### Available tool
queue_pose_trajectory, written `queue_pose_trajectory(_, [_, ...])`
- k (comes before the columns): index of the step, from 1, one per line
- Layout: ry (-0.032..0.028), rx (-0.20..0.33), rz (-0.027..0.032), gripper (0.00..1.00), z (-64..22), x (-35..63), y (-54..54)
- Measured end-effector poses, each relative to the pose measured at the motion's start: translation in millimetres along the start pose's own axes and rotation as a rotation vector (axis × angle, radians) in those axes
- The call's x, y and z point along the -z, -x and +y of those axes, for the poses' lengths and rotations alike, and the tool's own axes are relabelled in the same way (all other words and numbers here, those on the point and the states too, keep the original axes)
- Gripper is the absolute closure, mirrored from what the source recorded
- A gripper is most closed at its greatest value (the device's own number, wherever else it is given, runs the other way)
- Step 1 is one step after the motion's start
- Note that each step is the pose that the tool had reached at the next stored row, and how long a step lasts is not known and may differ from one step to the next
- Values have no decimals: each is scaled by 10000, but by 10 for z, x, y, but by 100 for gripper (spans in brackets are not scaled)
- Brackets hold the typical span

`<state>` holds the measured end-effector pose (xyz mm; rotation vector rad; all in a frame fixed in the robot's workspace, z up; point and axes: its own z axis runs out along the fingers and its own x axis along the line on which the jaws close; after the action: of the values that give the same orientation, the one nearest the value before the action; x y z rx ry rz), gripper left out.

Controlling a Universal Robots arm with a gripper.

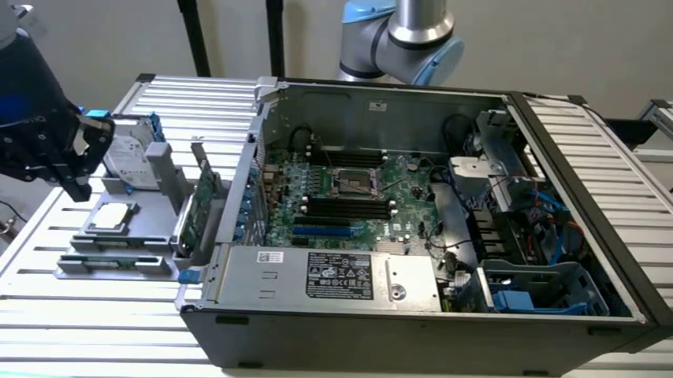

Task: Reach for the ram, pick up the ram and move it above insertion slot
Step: 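Pick up the ram and move it above insertion slot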

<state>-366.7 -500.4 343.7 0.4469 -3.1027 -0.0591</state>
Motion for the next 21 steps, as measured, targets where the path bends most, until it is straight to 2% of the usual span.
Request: queue_pose_trajectory(21, [-3,3811,145,89,-2,-62,0])
